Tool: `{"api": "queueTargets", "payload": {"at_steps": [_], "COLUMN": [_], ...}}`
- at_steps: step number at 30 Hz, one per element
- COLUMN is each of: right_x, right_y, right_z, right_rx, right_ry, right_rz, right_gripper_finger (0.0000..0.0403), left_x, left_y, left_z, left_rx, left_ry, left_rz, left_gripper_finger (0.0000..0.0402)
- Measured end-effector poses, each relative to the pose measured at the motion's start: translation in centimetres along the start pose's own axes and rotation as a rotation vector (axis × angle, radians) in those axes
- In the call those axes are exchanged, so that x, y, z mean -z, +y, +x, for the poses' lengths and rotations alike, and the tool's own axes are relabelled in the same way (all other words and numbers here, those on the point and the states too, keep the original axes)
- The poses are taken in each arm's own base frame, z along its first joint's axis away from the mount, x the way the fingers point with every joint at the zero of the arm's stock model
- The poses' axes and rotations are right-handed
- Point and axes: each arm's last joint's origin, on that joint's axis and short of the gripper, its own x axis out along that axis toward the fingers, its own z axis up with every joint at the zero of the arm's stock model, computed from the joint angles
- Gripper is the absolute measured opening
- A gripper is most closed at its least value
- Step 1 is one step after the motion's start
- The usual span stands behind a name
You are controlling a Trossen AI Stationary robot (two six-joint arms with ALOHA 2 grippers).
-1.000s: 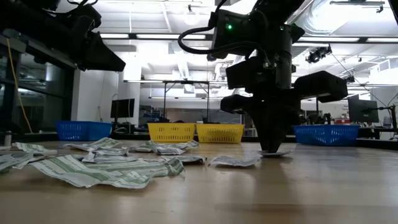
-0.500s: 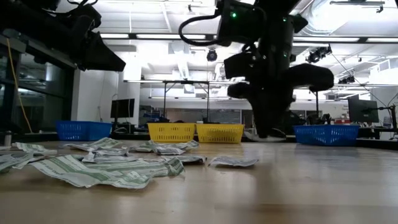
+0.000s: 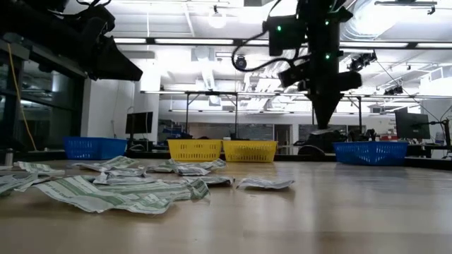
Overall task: Pick & Place First Aid Supplies
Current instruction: Put the black towelette pack into the right blue bin
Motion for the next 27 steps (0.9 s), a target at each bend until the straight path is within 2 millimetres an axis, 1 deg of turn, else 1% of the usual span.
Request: {"api": "queueTargets", "payload": {"at_steps": [5,10,13,18,22,27], "right_x": [1.2,2.8,4.0,6.8,8.9,10.8], "right_y": [-4.1,-8.2,-10.7,-14.6,-17.0,-18.8], "right_z": [0.5,1.6,2.2,3.2,3.9,4.3], "right_rx": [0.001,0.0,0.002,0.024,0.029,0.035], "right_ry": [0.047,0.097,0.126,0.178,0.202,0.216], "right_rz": [0.172,0.364,0.485,0.68,0.815,0.941], "right_gripper_finger": [0.0,0.0,0.0,0.0,0.0,0.0], "left_x": [0.0,0.0,0.0,0.0,0.0,0.0], "left_y": [0.0,0.0,0.0,0.0,0.0,0.0], "left_z": [0.0,0.0,0.0,0.0,0.0,0.0], "left_rx": [0.0,0.0,0.0,0.0,0.0,0.0], "left_ry": [0.0,0.0,0.0,0.0,0.0,-0.001], "left_rz": [0.0,-0.001,-0.002,-0.002,-0.002,-0.002], "left_gripper_finger": [0.0165,0.0165,0.0165,0.0165,0.0165,0.0165]}}
